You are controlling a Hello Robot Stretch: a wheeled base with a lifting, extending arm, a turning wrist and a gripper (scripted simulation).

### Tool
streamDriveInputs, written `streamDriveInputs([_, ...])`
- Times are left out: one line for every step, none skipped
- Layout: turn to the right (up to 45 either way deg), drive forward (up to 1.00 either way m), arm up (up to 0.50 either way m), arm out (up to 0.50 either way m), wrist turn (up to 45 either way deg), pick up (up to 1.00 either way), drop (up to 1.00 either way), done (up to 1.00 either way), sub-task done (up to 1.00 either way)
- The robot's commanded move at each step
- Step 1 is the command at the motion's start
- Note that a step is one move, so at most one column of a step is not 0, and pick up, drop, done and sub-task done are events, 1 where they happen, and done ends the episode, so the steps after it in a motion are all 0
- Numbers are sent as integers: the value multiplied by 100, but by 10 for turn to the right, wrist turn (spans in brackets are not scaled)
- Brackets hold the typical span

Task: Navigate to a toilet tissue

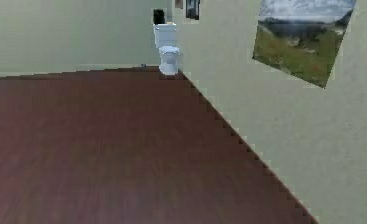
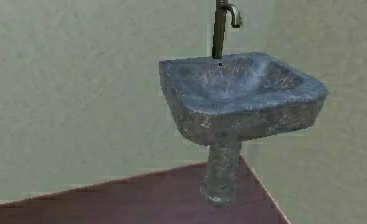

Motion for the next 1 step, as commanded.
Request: streamDriveInputs([-450,0,0,0,0,0,0,0,0])
